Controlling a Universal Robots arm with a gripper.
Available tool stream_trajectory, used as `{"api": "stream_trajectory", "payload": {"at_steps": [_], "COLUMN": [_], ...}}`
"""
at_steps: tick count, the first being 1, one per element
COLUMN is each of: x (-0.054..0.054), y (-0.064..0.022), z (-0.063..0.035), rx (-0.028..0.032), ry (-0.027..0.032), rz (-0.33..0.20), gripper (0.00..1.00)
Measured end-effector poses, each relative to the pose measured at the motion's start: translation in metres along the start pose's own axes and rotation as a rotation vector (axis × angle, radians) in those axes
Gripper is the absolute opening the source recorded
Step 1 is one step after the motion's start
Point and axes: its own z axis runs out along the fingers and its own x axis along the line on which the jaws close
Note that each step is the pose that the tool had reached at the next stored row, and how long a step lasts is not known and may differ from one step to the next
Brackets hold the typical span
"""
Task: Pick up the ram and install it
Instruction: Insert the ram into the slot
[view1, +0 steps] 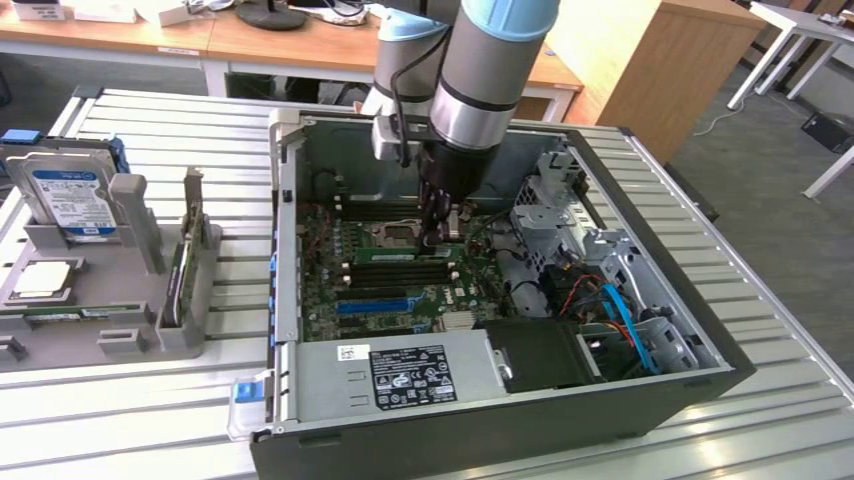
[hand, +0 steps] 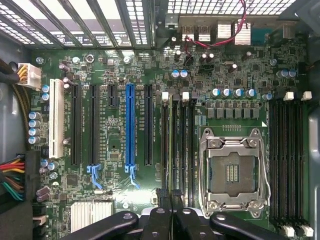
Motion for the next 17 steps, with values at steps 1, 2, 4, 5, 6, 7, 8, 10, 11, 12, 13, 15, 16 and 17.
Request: {"api": "stream_trajectory", "payload": {"at_steps": [1,2,4,5,6,7,8,10,11,12,13,15,16,17], "x": [0.0000,-0.0001,0.0000,0.0000,0.0000,0.0000,0.0000,0.0001,0.0000,0.0000,0.0000,0.0000,0.0000,0.0000], "y": [-0.0002,-0.0003,-0.0004,-0.0004,-0.0004,-0.0004,-0.0005,-0.0005,-0.0005,-0.0005,-0.0005,-0.0005,-0.0005,-0.0005], "z": [0.0001,0.0006,0.0016,0.0021,0.0028,0.0034,0.0040,0.0045,0.0045,0.0045,0.0045,0.0050,0.0057,0.0063], "rx": [0.0000,0.0002,0.0001,0.0000,0.0000,0.0001,0.0000,-0.0001,0.0000,-0.0001,0.0000,0.0001,0.0002,0.0001], "ry": [0.0000,-0.0004,-0.0002,-0.0001,-0.0002,-0.0001,-0.0001,0.0000,0.0001,0.0001,0.0000,-0.0004,-0.0006,-0.0004], "rz": [0.000,0.001,0.001,0.001,0.002,0.002,0.002,0.003,0.003,0.003,0.003,0.003,0.003,0.003], "gripper": [0.12,0.12,0.12,0.12,0.12,0.12,0.12,0.12,0.12,0.12,0.12,0.12,0.12,0.12]}}
